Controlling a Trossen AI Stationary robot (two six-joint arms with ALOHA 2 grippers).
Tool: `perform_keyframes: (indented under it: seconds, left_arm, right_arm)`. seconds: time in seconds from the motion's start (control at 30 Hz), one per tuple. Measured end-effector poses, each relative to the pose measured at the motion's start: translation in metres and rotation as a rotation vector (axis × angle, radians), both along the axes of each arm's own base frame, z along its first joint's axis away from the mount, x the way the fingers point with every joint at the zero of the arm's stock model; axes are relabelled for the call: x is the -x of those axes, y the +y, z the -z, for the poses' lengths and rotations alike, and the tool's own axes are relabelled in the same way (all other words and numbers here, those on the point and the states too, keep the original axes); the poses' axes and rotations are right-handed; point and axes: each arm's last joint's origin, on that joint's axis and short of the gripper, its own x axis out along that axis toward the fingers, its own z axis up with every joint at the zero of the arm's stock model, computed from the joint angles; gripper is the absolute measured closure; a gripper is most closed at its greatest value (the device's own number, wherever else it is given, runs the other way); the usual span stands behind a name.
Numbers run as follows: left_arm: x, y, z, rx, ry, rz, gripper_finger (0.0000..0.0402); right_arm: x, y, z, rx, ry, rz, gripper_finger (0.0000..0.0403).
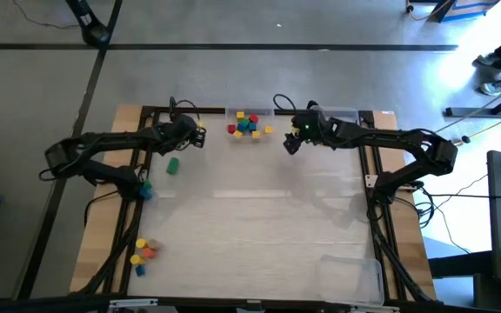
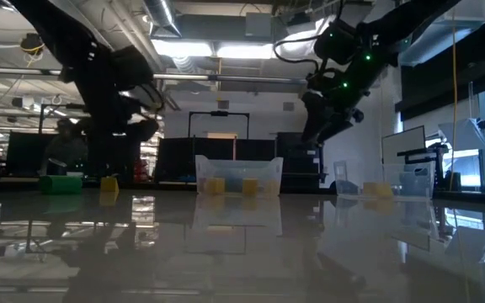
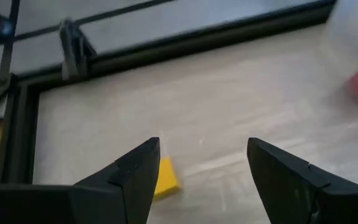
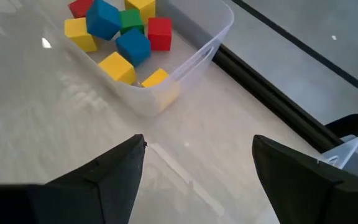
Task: Sort blocks by size
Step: Put the triangle yellow block into the top right transparent bin
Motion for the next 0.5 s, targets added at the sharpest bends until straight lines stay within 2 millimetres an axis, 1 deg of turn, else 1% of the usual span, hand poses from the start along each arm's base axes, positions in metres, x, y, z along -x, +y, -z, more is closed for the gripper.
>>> perform_keyframes:
  seconds: [0.13,0.27,0.4,0.5]
  left_arm:
    - [0.007,0.004,0.009,0.023,0.007,-0.052,0.0172]
    - [0.013,0.005,0.025,0.045,0.012,-0.100,0.0172]
    - [0.018,0.006,0.039,0.053,0.004,-0.132,0.0172]
    - [0.018,0.009,0.046,0.050,-0.021,-0.137,0.0172]
  right_arm:
    - [0.000,0.000,0.000,0.011,0.004,0.011,0.0109]
    - [0.000,-0.001,0.000,0.013,0.003,0.014,0.0109]
    - [0.000,-0.001,0.000,0.014,0.004,0.012,0.0109]
    - [0.000,-0.001,0.000,0.019,0.010,0.005,0.0109]
